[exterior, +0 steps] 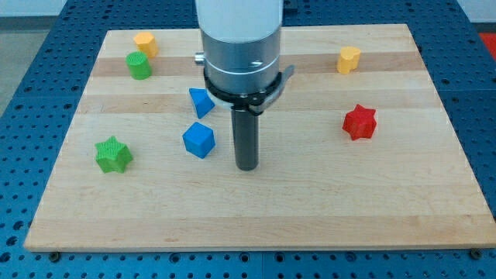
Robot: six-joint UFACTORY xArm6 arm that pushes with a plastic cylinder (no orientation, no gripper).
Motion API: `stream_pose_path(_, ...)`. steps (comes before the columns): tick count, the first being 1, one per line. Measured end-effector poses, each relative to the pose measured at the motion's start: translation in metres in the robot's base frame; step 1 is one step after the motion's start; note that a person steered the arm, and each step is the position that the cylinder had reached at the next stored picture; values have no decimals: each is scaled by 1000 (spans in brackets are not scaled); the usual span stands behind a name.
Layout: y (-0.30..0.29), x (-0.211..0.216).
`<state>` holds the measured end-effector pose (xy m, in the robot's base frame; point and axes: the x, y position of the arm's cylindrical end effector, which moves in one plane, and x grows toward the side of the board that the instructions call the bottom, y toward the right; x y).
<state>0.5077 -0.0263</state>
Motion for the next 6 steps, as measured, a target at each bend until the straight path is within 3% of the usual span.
stream_pose_path(2,-61,0)
stream_pose_path(6,-83,-15)
